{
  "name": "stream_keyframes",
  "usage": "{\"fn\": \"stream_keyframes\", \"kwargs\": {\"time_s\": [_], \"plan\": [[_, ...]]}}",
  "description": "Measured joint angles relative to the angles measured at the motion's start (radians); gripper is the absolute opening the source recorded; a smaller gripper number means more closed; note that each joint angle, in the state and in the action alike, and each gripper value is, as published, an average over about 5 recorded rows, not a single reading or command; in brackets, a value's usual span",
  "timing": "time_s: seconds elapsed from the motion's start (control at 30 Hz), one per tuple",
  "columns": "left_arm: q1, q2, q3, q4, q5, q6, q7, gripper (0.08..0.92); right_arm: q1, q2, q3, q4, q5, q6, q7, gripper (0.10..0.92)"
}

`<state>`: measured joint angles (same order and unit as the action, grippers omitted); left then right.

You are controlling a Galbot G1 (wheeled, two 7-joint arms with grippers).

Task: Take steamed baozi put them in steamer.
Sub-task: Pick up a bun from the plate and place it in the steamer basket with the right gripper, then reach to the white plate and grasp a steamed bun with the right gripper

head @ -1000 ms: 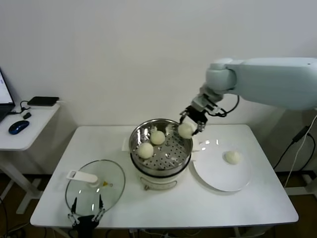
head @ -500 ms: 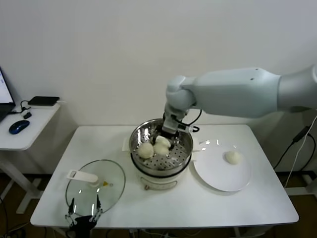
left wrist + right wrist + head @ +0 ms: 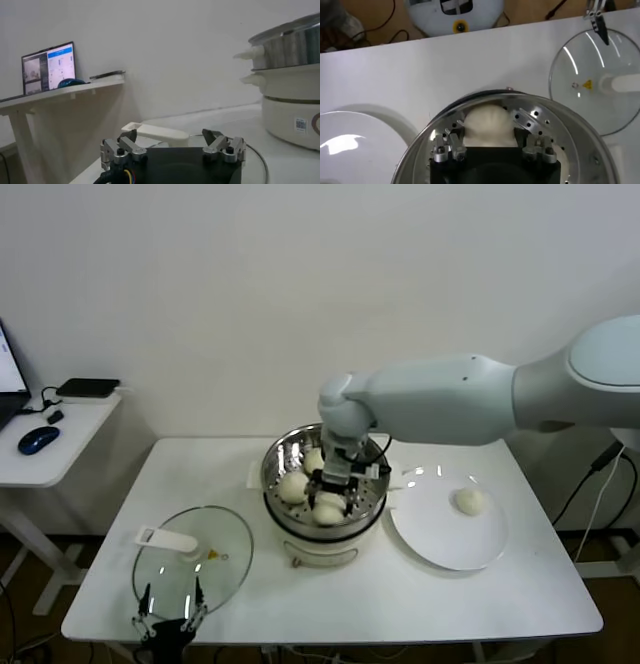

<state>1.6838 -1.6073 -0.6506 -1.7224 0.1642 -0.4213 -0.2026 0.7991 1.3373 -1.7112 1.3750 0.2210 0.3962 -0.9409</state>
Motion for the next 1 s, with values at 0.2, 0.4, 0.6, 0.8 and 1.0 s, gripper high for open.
{"fn": "stream_keyframes", "kwargs": {"time_s": [0.2, 0.4, 0.6, 0.8, 1.0], "plan": [[-0.002, 0.002, 0.002, 0.000, 0.000, 0.000, -0.002, 0.823, -0.010, 0.009, 0.000, -0.023, -0.007, 0.004, 0.014, 0.778], [-0.001, 0.004, 0.001, -0.003, -0.001, 0.002, -0.003, 0.823, 0.021, 0.005, -0.012, -0.049, 0.023, 0.017, 0.017, 0.822], [-0.001, 0.004, 0.005, -0.006, 0.001, 0.004, -0.002, 0.823, 0.105, -0.022, -0.064, -0.072, 0.113, -0.004, 0.000, 0.823], [-0.001, 0.004, 0.011, -0.005, 0.005, 0.003, 0.002, 0.823, 0.191, -0.102, -0.151, -0.071, 0.212, -0.124, -0.025, 0.823], [0.002, 0.002, 0.015, -0.005, 0.011, 0.003, 0.003, 0.823, 0.213, -0.226, -0.222, -0.082, 0.251, -0.244, -0.051, 0.823]]}}
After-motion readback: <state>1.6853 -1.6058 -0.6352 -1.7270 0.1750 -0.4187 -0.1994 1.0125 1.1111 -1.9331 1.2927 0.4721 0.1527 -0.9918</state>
